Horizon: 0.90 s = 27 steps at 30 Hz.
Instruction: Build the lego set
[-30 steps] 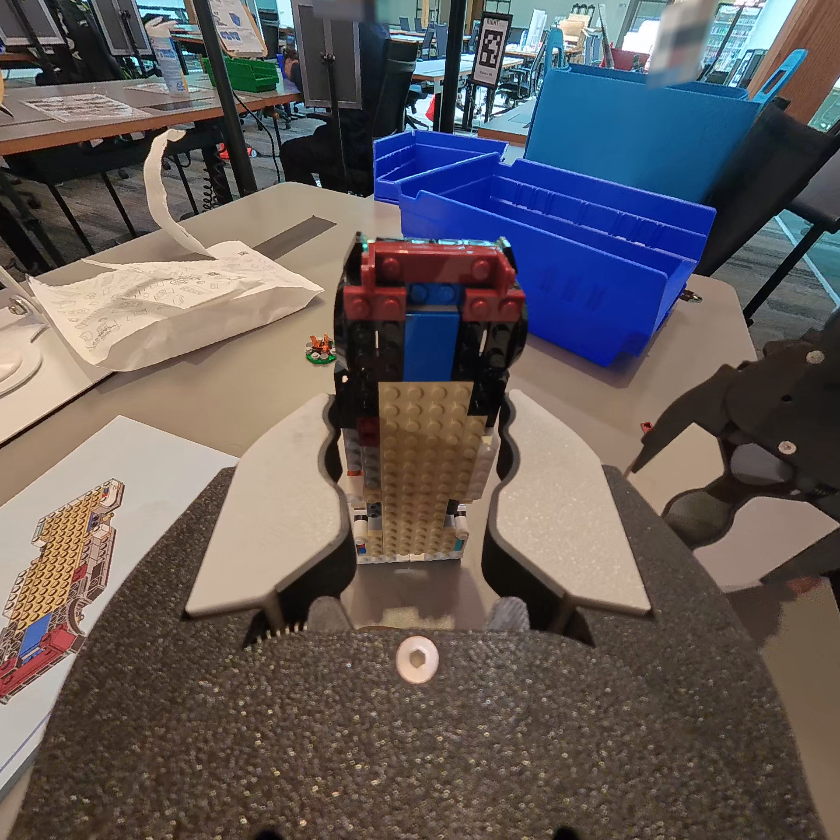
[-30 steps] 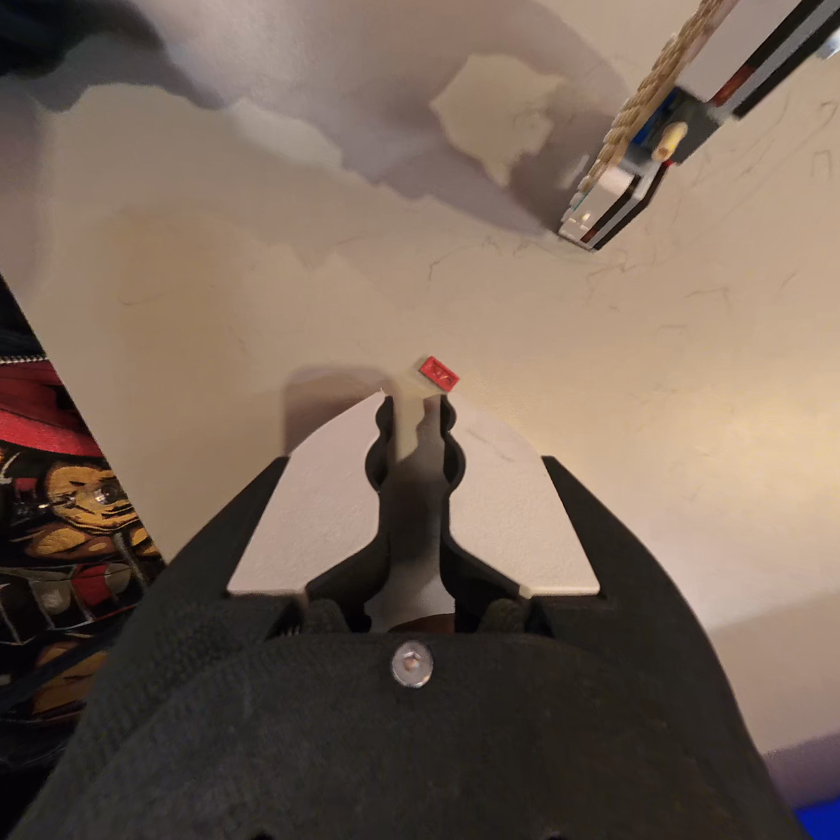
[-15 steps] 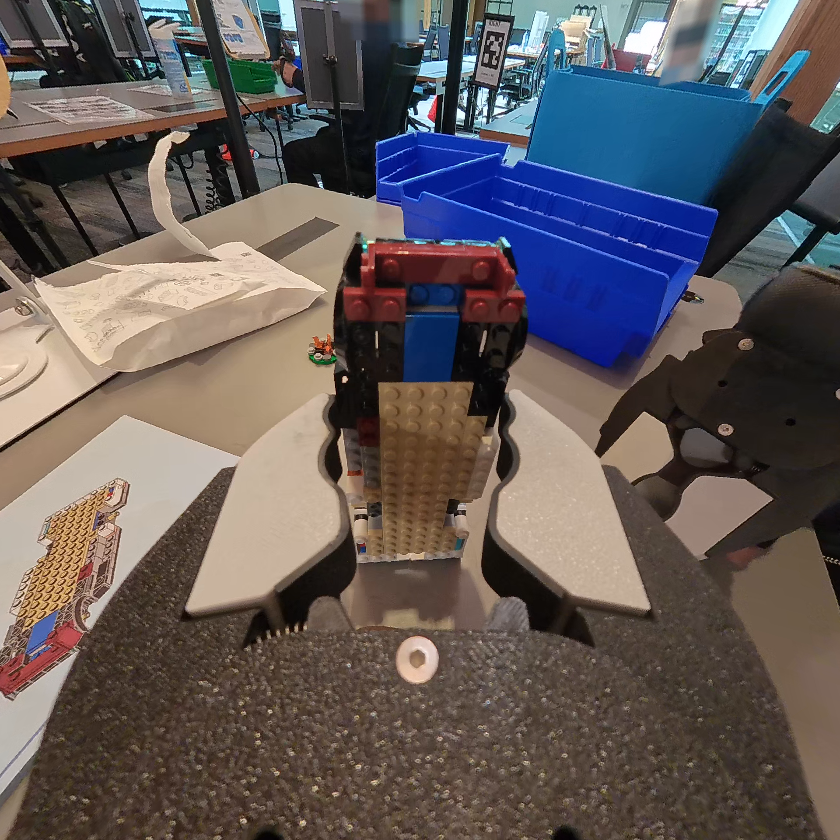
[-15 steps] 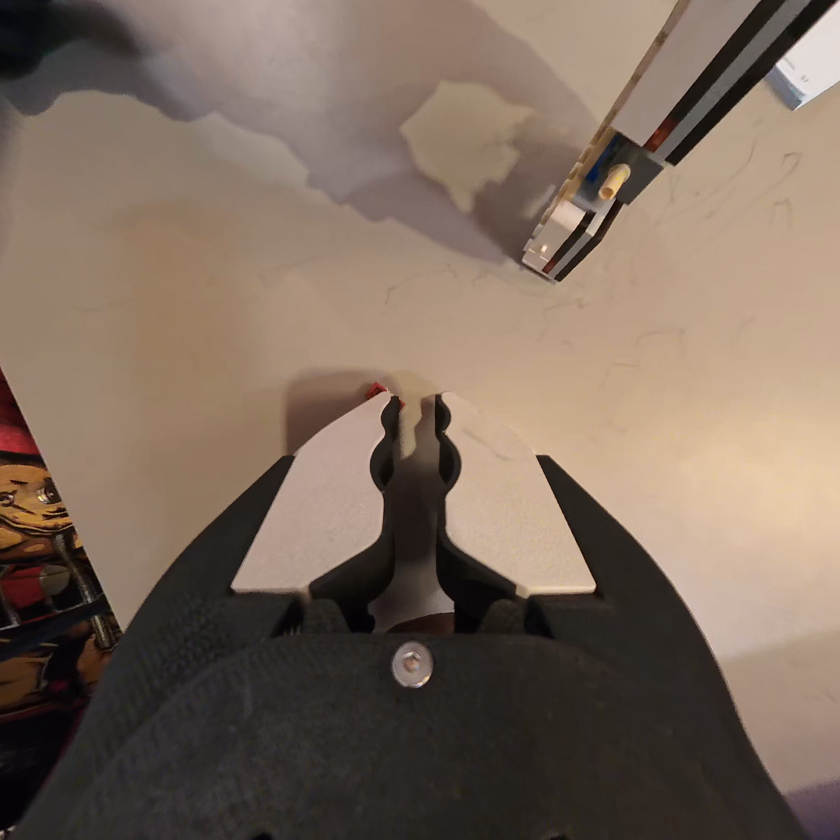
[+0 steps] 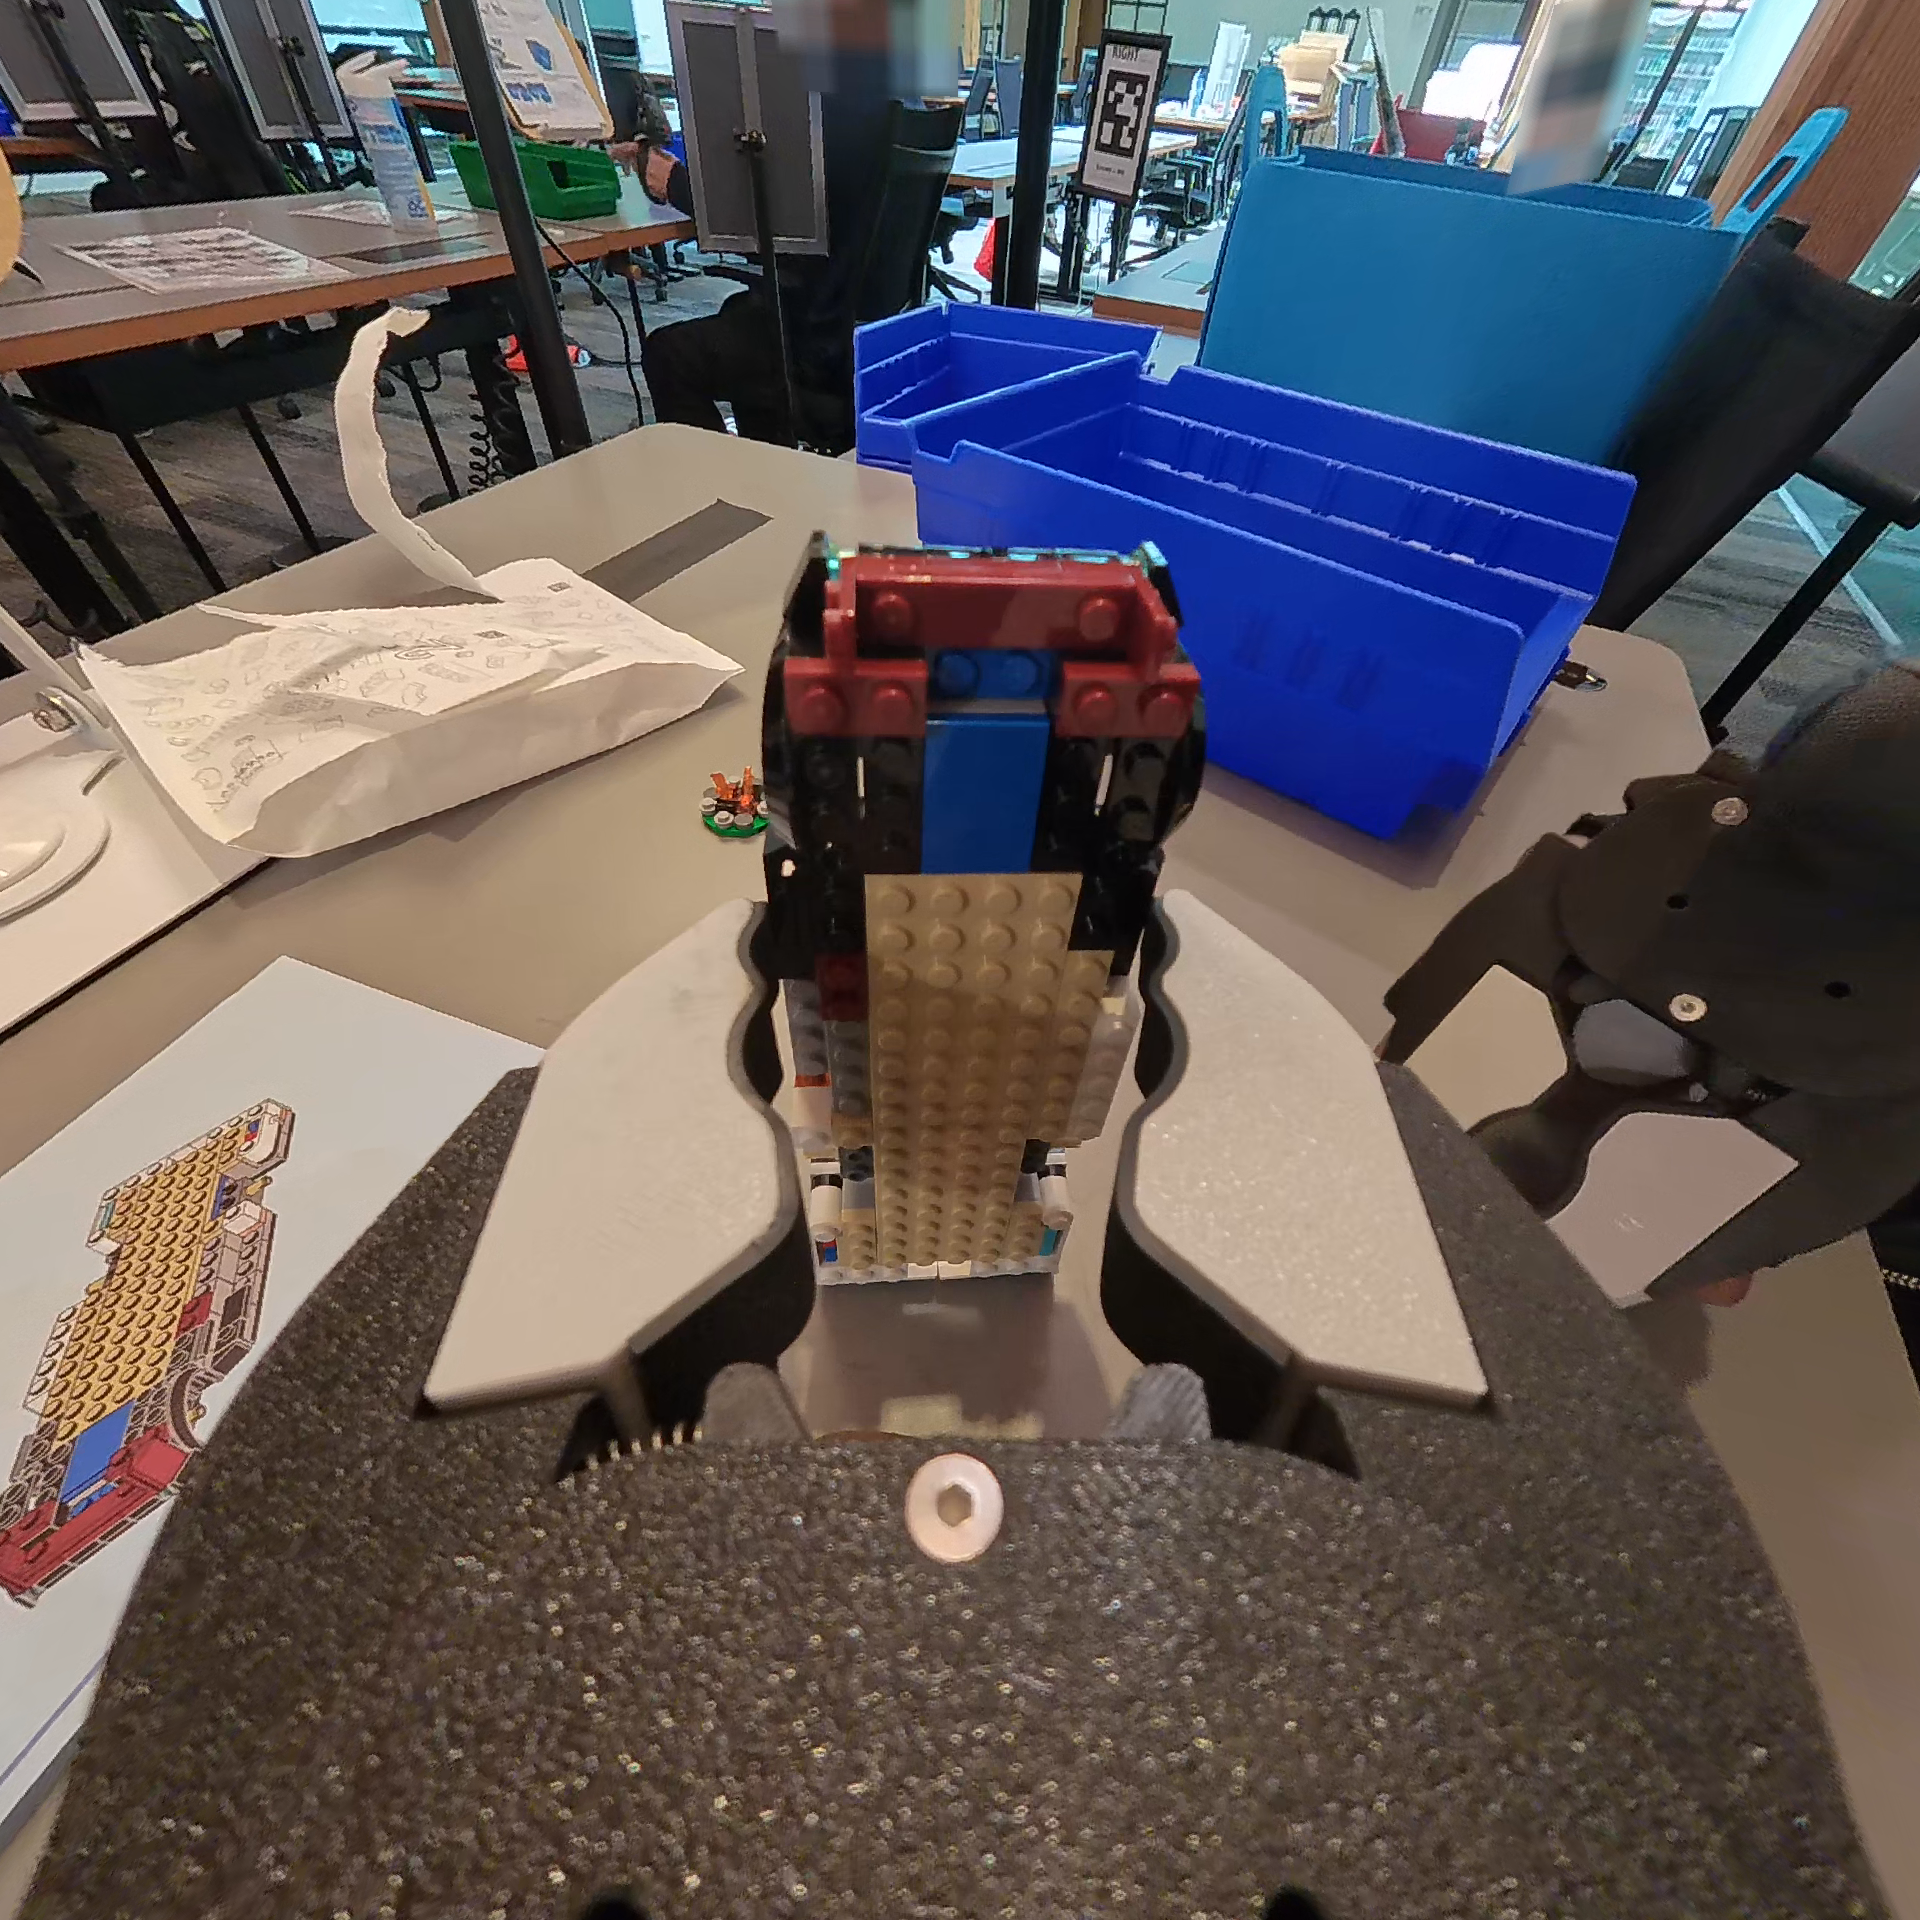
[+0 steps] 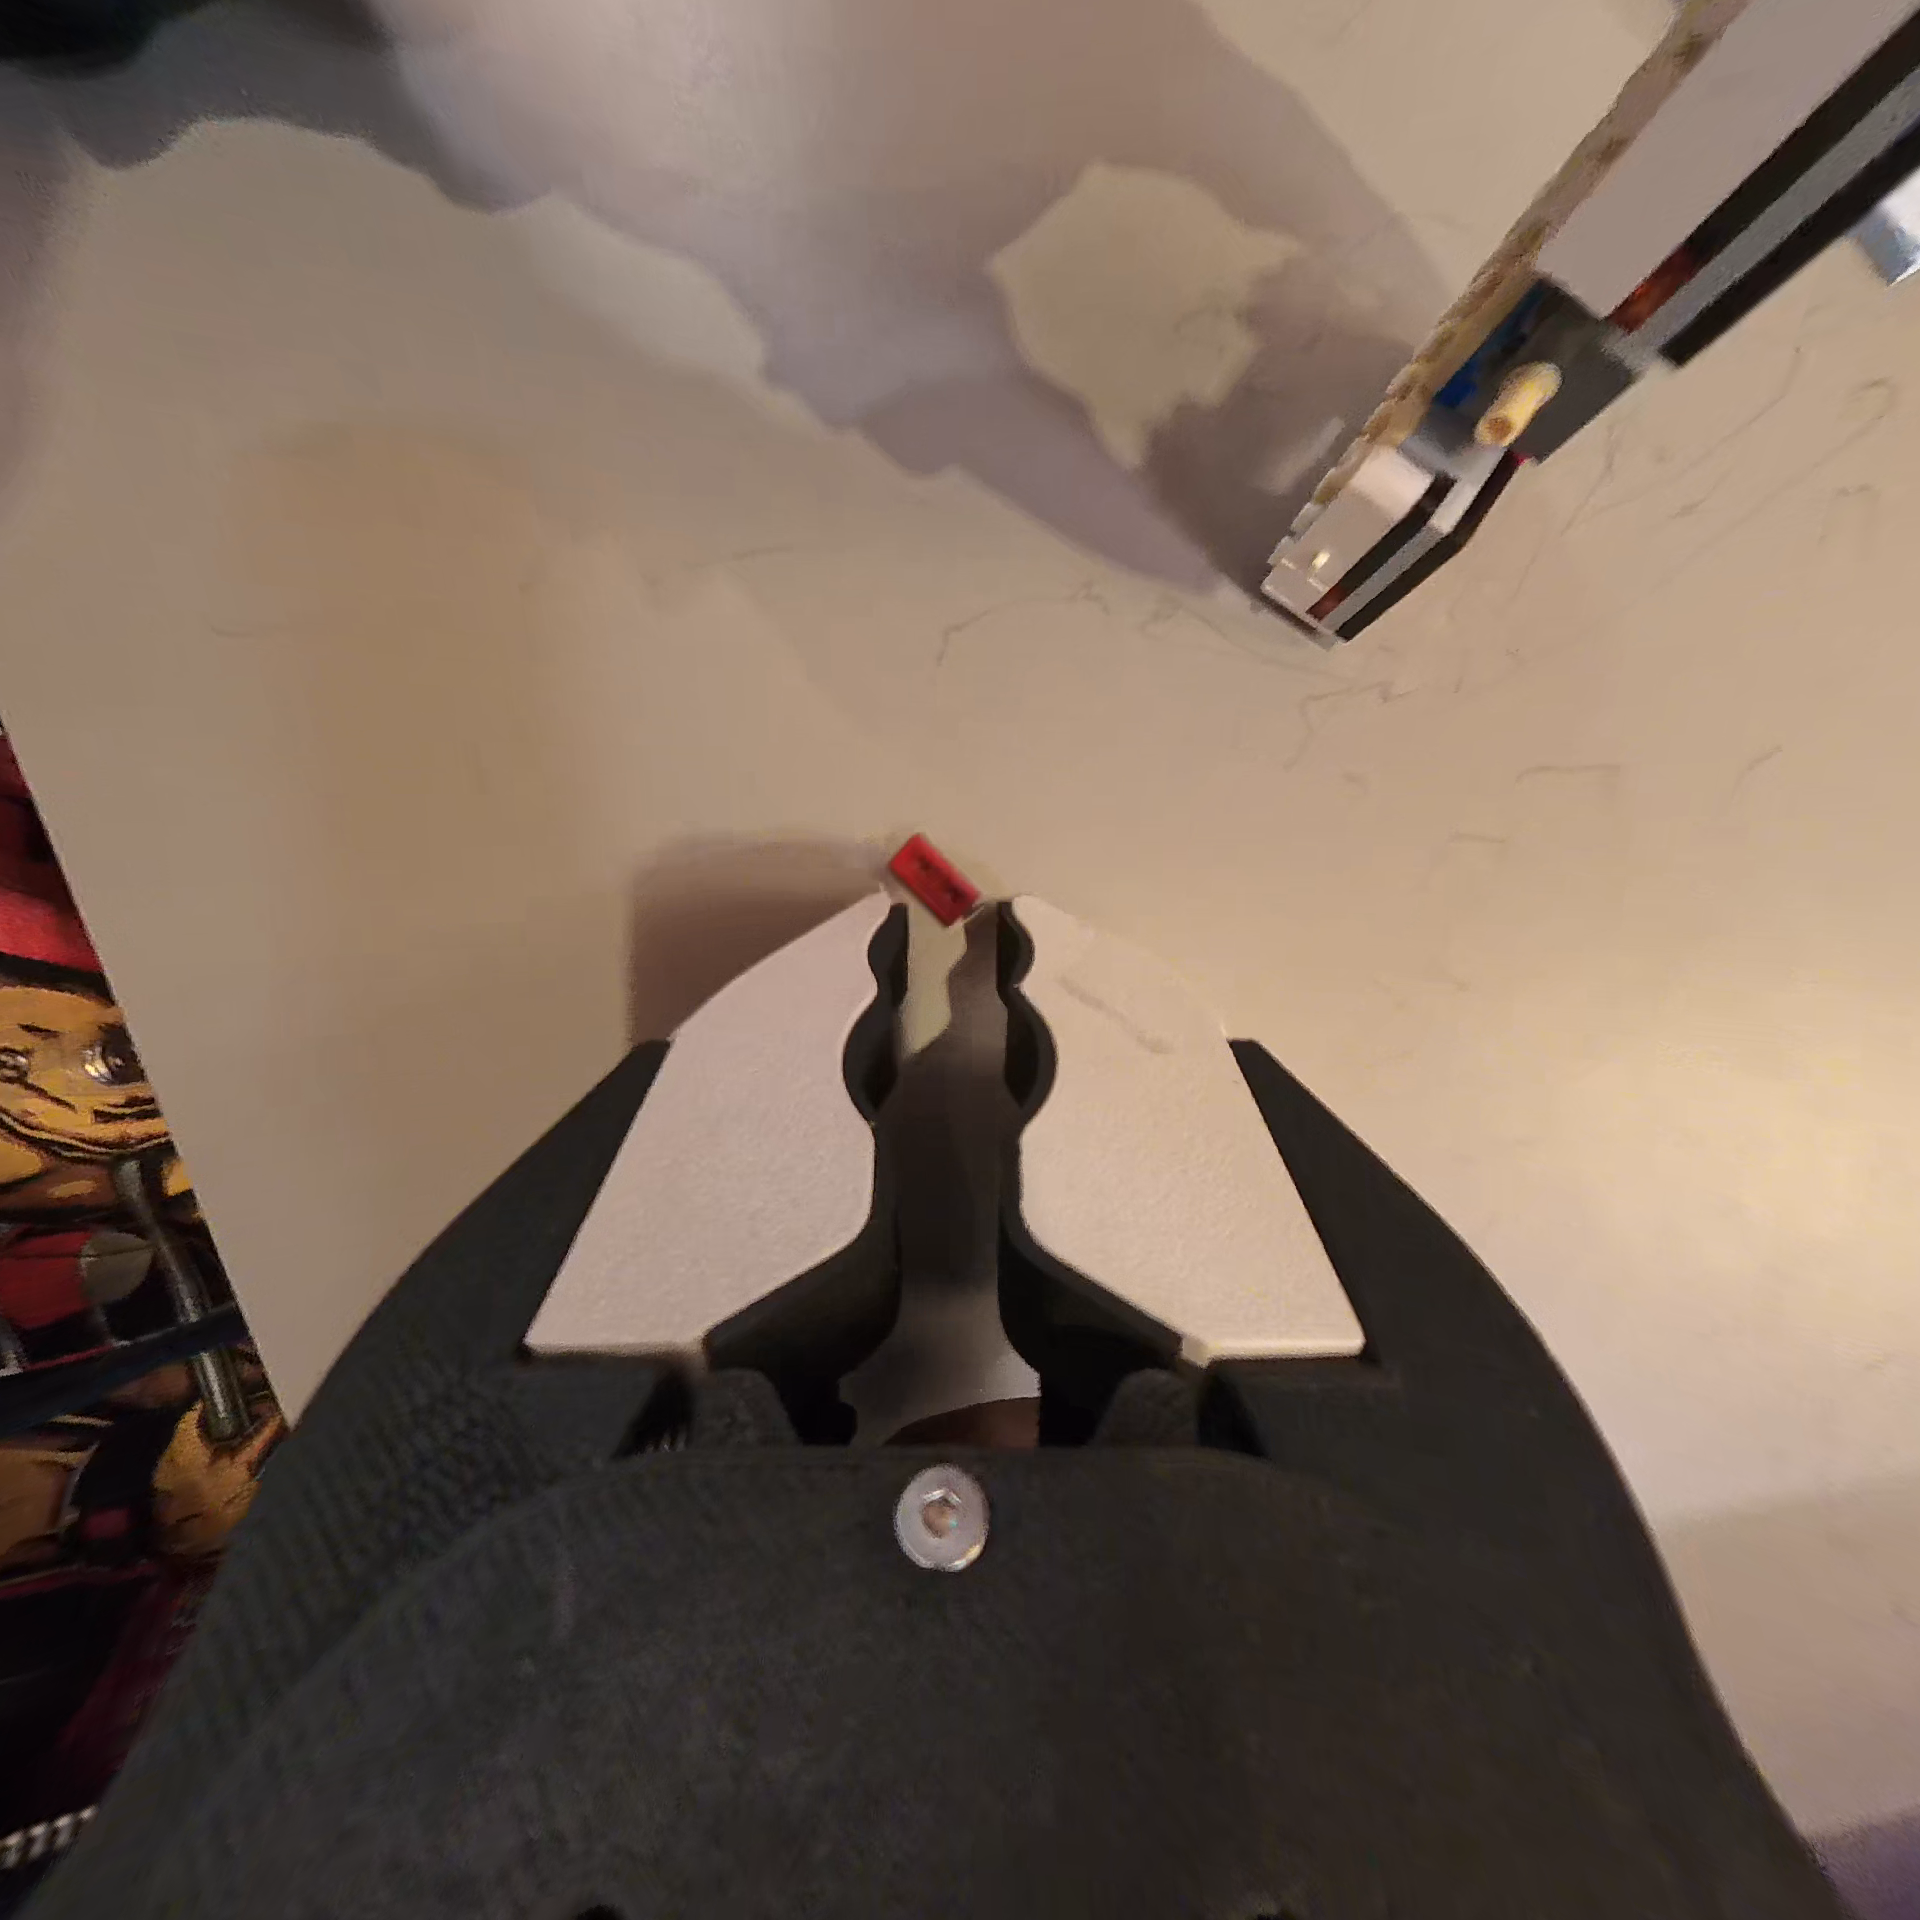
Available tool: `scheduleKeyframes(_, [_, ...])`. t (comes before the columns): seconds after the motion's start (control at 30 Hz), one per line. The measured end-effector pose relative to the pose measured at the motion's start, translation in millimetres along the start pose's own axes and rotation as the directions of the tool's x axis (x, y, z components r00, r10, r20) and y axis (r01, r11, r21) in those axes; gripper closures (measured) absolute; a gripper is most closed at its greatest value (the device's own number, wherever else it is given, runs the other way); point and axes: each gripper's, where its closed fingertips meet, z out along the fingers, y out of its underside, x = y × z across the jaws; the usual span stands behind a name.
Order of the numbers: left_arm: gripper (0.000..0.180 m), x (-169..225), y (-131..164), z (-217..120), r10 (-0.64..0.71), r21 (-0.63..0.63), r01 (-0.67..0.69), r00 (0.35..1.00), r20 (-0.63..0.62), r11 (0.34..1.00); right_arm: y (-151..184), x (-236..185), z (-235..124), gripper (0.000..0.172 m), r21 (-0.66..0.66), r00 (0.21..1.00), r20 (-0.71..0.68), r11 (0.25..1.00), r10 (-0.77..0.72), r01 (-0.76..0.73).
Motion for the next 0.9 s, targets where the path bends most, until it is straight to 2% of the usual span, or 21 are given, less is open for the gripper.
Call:
scheduleKeyframes(0.3, [0.113,0,0,0,0.003,0.0,-0.003,1.0,0.002,1.0,-12,5,-1,0.154,0.048,1.0,-0.006,0.999,0.026,-0.025])
scheduleKeyframes(0.47, [0.113,0,0,0,0.003,-0.001,-0.003,1.0,0.003,1.0,-11,7,8,0.155,0.01,1.0,-0.015,1.0,-0.002,0.002])
scheduleKeyframes(0.6, [0.113,-1,0,0,0.003,0.0,-0.003,1.0,0.004,1.0,-11,8,8,0.163,0.0,1.0,-0.029,1.0,-0.009,0.009])
scheduleKeyframes(0.77, [0.113,-2,0,0,0.001,0.002,-0.001,1.0,0.006,1.0,-13,5,5,0.164,0.024,0.998,-0.061,0.999,-0.033,0.035])
scheduleKeyframes(0.83, [0.113,-2,0,0,0.001,0.0,-0.001,1.0,0.005,1.0,-16,-1,1,0.164,0.055,1.0,-0.01,0.998,0.025,-0.024])
scheduleKeyframes(0.9, [0.113,-2,0,0,0.002,0.0,-0.002,1.0,0.005,1.0,-24,-4,-5,0.164,0.114,0.984,0.079,0.979,0.161,-0.169])
